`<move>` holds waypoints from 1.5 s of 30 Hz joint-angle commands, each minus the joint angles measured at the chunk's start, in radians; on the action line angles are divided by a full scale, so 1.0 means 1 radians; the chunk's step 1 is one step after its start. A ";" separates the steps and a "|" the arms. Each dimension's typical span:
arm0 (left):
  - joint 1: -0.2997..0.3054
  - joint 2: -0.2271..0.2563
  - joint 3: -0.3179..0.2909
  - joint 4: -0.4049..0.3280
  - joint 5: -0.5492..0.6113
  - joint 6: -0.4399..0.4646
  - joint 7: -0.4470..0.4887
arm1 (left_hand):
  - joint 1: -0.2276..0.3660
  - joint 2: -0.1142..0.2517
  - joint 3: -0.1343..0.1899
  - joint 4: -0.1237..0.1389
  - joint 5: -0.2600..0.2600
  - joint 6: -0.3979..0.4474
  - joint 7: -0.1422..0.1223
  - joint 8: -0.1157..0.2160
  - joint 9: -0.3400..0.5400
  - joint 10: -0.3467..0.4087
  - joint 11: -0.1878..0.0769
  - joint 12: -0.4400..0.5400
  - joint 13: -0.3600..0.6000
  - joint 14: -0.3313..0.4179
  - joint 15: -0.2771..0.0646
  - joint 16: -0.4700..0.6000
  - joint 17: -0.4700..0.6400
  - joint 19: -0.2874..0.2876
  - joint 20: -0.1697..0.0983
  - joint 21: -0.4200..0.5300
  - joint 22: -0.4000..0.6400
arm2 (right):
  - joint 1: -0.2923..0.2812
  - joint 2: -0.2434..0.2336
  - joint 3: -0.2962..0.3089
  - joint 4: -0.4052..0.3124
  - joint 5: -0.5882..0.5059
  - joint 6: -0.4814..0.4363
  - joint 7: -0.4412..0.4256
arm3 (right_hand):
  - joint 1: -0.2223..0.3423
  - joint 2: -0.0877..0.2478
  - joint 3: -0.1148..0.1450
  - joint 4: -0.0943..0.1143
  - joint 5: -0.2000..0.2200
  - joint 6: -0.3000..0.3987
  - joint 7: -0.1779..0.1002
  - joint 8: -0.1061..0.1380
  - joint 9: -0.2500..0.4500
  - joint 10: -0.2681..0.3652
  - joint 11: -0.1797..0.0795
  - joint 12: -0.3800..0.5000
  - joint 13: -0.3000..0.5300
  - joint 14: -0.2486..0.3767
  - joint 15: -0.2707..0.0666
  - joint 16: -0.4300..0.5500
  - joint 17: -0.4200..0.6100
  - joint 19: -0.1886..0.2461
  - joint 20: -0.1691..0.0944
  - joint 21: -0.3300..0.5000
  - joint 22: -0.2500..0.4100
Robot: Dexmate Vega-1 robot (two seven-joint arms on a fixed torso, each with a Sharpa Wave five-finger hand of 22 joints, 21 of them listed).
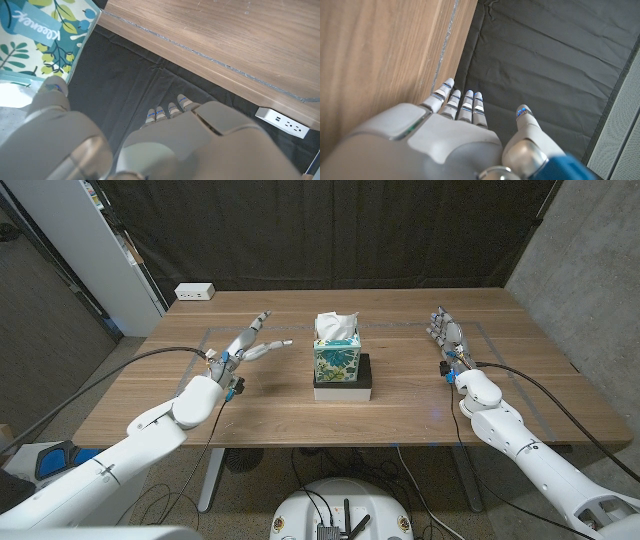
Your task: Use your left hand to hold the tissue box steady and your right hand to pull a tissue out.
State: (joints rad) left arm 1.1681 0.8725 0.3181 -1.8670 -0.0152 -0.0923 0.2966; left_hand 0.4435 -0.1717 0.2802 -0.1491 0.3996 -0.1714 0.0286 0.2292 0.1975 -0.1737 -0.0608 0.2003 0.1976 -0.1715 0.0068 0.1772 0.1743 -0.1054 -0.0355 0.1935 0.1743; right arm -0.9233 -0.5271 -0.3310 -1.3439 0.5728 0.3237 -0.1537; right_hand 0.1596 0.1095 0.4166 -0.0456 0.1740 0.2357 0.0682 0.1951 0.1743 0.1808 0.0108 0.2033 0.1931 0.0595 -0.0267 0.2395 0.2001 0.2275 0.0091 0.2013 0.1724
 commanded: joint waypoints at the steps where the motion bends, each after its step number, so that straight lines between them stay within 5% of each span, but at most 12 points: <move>1: 0.040 0.006 -0.017 -0.024 0.001 -0.016 0.004 | 0.014 0.000 -0.009 -0.002 0.006 -0.422 -0.002 0.006 0.005 -0.288 0.002 0.009 0.004 -0.254 -0.010 0.006 0.002 0.002 -0.006 0.005 0.004 | -0.005 0.001 -0.001 -0.016 -0.007 -0.005 -0.010 | 0.004 0.006 0.000 -0.008 0.001 0.009 0.000 -0.001 0.006 0.008 -0.004 -0.001 0.003 0.008 0.001 -0.001 0.000 0.005 0.001 -0.002 0.002; 45: 0.154 0.031 -0.067 -0.084 0.019 -0.059 -0.024 | 0.021 0.004 -0.046 0.005 0.018 -0.414 0.001 0.008 0.005 -0.283 -0.002 0.009 0.004 -0.248 -0.010 0.006 0.002 0.007 -0.007 0.006 0.005 | -0.035 0.006 -0.001 -0.065 -0.011 -0.006 -0.030 | -0.006 0.010 -0.007 -0.013 0.001 0.009 0.002 -0.003 0.006 0.008 -0.005 -0.003 0.004 0.007 0.006 -0.006 0.002 0.003 0.004 -0.004 0.002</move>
State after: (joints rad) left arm 1.3071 0.9031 0.2568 -1.9523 0.0156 -0.1267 0.2973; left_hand 0.4555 -0.1677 0.2429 -0.1448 0.4105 -0.1714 0.0286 0.2331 0.1974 -0.1737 -0.0608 0.2003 0.1974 -0.1715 0.0068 0.1772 0.1743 -0.1054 -0.0354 0.1936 0.1743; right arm -0.9488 -0.5251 -0.3334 -1.4002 0.5567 0.3144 -0.1815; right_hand 0.1543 0.1147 0.4081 -0.0540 0.1740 0.2356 0.0681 0.1951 0.1742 0.1806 0.0107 0.2031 0.1930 0.0595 -0.0268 0.2396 0.2003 0.2274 0.0090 0.2014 0.1724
